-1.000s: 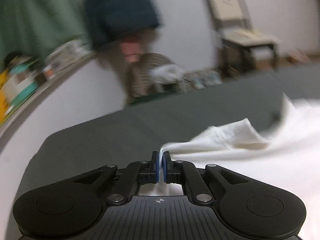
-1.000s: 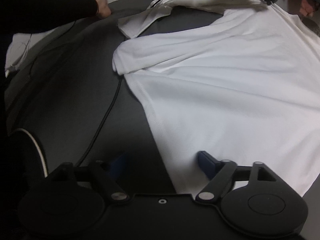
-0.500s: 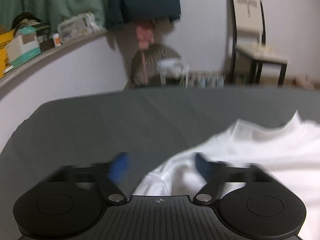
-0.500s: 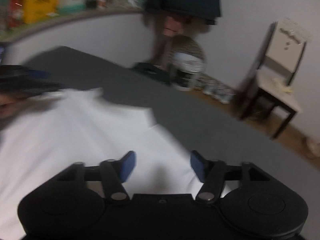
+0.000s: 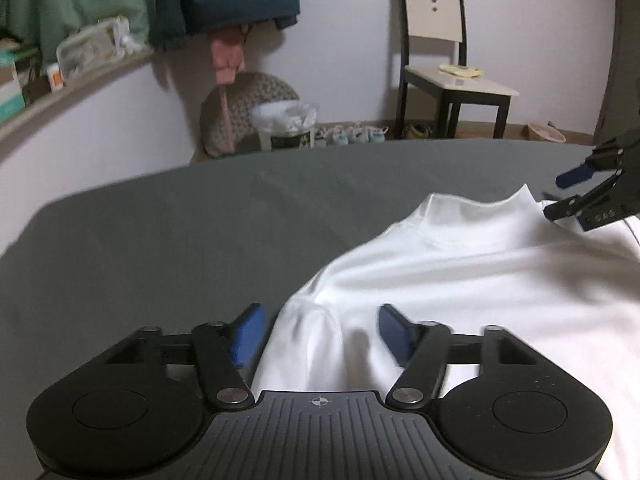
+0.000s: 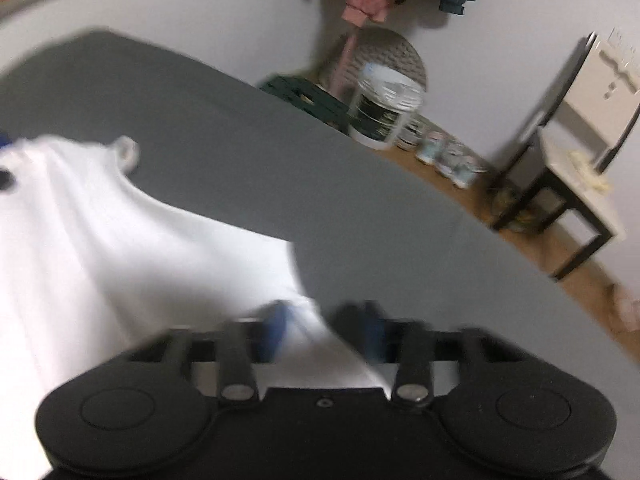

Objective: Fold clothes

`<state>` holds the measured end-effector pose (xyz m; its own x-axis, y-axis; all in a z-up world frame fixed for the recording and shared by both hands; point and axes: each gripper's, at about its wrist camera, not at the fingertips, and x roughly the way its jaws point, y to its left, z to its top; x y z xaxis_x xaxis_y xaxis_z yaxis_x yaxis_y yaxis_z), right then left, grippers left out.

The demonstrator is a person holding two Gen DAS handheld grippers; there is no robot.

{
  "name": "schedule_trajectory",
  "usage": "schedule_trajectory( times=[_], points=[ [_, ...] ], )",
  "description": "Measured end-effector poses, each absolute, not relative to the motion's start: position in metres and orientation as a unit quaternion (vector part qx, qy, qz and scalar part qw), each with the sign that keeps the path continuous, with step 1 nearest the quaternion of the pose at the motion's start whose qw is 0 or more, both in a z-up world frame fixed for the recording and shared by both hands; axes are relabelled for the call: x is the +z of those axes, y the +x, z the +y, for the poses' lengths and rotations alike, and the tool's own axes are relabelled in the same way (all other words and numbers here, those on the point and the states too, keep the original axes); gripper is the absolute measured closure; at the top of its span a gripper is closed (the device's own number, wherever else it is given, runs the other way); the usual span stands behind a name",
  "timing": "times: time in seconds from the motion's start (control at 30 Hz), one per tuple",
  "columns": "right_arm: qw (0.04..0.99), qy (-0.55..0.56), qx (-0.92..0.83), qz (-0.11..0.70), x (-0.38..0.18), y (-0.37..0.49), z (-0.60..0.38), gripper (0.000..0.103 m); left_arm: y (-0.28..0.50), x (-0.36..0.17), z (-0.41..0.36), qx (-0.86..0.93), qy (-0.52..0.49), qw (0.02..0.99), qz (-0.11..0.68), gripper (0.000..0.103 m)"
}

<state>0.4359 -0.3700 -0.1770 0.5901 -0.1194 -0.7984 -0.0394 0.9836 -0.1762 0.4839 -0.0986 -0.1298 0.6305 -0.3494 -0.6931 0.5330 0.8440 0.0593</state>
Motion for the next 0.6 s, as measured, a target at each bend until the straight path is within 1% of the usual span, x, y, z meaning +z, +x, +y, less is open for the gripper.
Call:
schedule_trajectory(
  times=[0.03,0.07,0.1,0.23,0.33,0.37,0.4,0.43,0.47,0.5,0.53,0.6],
  points=[
    [0.890,-0.081,-0.022,0.447,-0.175,0.434,-0.370,0.097,0.487,-0.134,-0.099,-0.249,0.134,0.890,0.357,0.064],
    [0.894,-0.077,-0.024,0.441,-0.173,0.433,-0.371,0.097,0.485,-0.138,-0.100,-0.250,0.142,0.888,0.358,0.074],
    [0.899,-0.079,-0.034,0.430,-0.171,0.432,-0.373,0.098,0.482,-0.142,-0.101,-0.251,0.149,0.886,0.359,0.077],
    [0.911,-0.051,-0.112,0.394,-0.165,0.434,-0.386,0.099,0.481,-0.144,-0.097,-0.232,0.155,0.891,0.359,0.077],
    [0.897,-0.052,-0.129,0.419,-0.178,0.442,-0.376,0.097,0.481,-0.143,-0.094,-0.212,0.155,0.896,0.357,0.076],
    [0.894,-0.058,-0.135,0.423,-0.180,0.442,-0.372,0.087,0.481,-0.142,-0.092,-0.206,0.155,0.898,0.357,0.075],
    [0.897,-0.057,-0.141,0.415,-0.176,0.437,-0.371,0.069,0.482,-0.142,-0.091,-0.200,0.155,0.900,0.356,0.071],
    [0.900,-0.056,-0.147,0.407,-0.172,0.432,-0.369,0.058,0.482,-0.141,-0.090,-0.193,0.154,0.901,0.356,0.053],
    [0.904,-0.049,-0.150,0.397,-0.166,0.426,-0.369,0.046,0.482,-0.141,-0.088,-0.187,0.154,0.903,0.355,0.031],
    [0.914,-0.025,-0.142,0.379,-0.156,0.414,-0.373,0.046,0.481,-0.139,-0.085,-0.181,0.151,0.905,0.354,0.023],
    [0.923,-0.001,-0.131,0.362,-0.147,0.400,-0.376,0.046,0.475,-0.133,-0.073,-0.181,0.136,0.910,0.348,0.017],
    [0.935,0.051,-0.092,0.339,-0.129,0.358,-0.381,0.045,0.463,-0.121,-0.043,-0.186,0.110,0.912,0.348,0.017]
  ],
)
